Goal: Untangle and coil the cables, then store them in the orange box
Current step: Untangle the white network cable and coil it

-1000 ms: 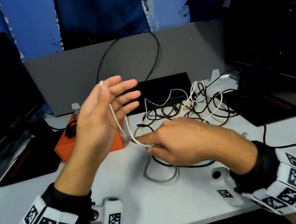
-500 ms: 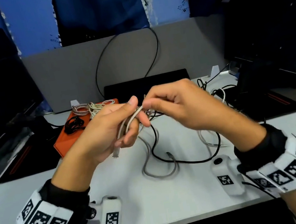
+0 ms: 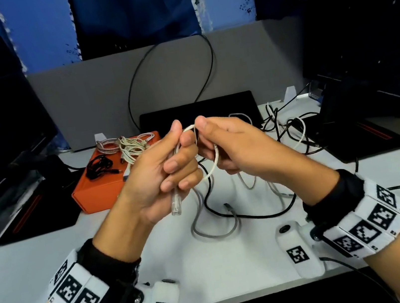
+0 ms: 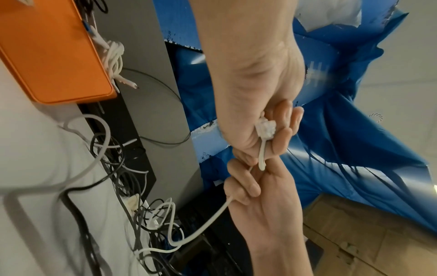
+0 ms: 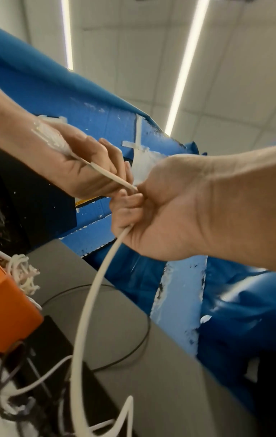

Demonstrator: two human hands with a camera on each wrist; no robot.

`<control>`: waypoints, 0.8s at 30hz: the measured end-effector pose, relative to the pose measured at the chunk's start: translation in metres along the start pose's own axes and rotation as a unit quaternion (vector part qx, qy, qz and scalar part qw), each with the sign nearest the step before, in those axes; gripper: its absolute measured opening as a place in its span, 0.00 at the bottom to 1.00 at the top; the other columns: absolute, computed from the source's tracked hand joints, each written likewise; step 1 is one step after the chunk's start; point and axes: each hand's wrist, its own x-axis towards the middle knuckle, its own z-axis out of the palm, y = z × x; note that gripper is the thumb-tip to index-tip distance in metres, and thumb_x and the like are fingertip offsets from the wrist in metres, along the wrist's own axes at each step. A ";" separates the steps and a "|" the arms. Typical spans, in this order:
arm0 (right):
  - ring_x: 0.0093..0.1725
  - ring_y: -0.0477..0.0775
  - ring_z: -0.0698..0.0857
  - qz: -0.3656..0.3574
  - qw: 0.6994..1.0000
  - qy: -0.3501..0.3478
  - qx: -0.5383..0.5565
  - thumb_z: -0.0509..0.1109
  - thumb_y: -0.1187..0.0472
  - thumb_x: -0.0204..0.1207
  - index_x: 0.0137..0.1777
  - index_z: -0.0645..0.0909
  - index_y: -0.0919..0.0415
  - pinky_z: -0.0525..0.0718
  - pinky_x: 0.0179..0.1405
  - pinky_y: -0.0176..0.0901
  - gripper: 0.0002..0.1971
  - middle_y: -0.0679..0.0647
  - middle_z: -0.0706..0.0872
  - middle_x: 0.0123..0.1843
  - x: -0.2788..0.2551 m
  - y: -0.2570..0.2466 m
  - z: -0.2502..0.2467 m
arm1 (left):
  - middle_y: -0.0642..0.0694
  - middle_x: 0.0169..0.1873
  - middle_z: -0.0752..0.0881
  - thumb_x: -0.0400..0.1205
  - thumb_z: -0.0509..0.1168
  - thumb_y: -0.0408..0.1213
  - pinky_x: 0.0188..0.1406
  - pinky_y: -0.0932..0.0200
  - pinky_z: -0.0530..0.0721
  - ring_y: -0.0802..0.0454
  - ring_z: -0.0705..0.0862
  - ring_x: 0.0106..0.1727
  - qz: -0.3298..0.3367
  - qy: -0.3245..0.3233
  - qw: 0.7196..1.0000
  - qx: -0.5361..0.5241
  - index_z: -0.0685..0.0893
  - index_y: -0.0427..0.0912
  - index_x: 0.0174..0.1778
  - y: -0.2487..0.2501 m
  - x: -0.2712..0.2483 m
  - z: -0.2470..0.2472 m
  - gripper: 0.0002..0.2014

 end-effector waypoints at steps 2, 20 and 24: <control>0.23 0.48 0.61 0.021 0.997 -0.012 0.079 0.53 0.45 0.93 0.37 0.69 0.55 0.57 0.24 0.40 0.23 0.53 0.73 0.32 -0.001 -0.005 0.001 | 0.55 0.15 0.72 0.92 0.51 0.47 0.23 0.66 0.78 0.59 0.65 0.12 0.010 -0.017 0.999 -0.026 0.81 0.43 0.41 -0.001 -0.001 0.004 0.21; 0.35 0.40 0.73 -0.009 0.862 -0.195 -0.468 0.58 0.45 0.91 0.39 0.69 0.46 0.69 0.33 0.44 0.16 0.43 0.74 0.34 -0.014 -0.003 0.016 | 0.53 0.54 0.92 0.95 0.50 0.41 0.43 0.59 0.89 0.54 0.93 0.39 0.192 0.198 0.780 0.561 0.69 0.37 0.82 0.001 0.000 -0.003 0.20; 0.31 0.39 0.79 -0.083 0.910 -0.096 -0.394 0.70 0.48 0.86 0.41 0.80 0.46 0.73 0.35 0.42 0.11 0.38 0.80 0.28 -0.007 -0.009 -0.001 | 0.54 0.39 0.88 0.94 0.52 0.45 0.39 0.43 0.86 0.52 0.86 0.33 0.125 0.140 0.718 0.670 0.80 0.40 0.64 0.004 -0.004 -0.011 0.15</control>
